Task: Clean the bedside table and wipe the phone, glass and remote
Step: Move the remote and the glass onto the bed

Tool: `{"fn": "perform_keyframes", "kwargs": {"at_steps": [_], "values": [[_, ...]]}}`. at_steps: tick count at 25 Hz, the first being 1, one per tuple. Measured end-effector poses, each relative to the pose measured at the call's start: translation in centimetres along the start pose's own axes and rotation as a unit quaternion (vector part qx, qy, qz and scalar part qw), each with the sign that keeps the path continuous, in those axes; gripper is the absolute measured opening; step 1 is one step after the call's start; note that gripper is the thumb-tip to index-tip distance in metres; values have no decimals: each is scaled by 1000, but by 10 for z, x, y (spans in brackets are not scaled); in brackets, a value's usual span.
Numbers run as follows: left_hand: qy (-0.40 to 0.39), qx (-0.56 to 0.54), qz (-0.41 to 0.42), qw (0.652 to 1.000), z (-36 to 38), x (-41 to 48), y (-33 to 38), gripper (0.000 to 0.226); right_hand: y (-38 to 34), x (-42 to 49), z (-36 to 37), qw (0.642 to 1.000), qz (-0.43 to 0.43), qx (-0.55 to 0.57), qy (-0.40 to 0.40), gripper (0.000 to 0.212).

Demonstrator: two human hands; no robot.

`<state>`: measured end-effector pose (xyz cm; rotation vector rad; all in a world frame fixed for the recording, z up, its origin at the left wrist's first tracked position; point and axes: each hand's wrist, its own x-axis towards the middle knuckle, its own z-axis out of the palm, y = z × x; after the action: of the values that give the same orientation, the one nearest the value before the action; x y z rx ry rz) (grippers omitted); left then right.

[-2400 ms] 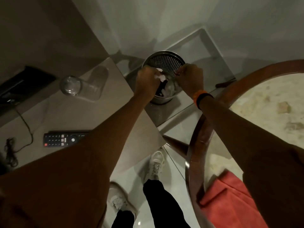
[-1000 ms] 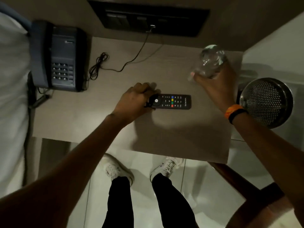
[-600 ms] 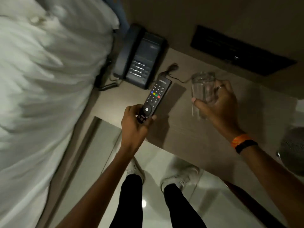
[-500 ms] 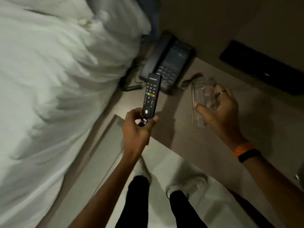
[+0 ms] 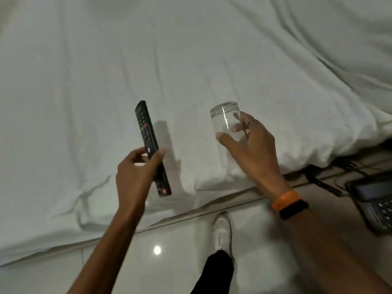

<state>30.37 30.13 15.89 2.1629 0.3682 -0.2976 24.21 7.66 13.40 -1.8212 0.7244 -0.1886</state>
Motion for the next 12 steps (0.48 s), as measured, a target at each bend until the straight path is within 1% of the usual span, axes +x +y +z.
{"fn": "perform_keyframes", "kwargs": {"at_steps": [2,5,10,12], "values": [[44,61,-8,997,-16,45,-4,53,-16,31,36,999,-4,-39,-18,66],[80,168,-4,983,-19,88,-11,62,-30,64,72,997,-14,-71,-25,69],[102,225,16,969,-8,110,-31,61,-34,93,105,983,16,-174,-59,74],[104,238,32,965,-7,111,-37,65,-30,92,106,981,19,-180,-62,74]]}}
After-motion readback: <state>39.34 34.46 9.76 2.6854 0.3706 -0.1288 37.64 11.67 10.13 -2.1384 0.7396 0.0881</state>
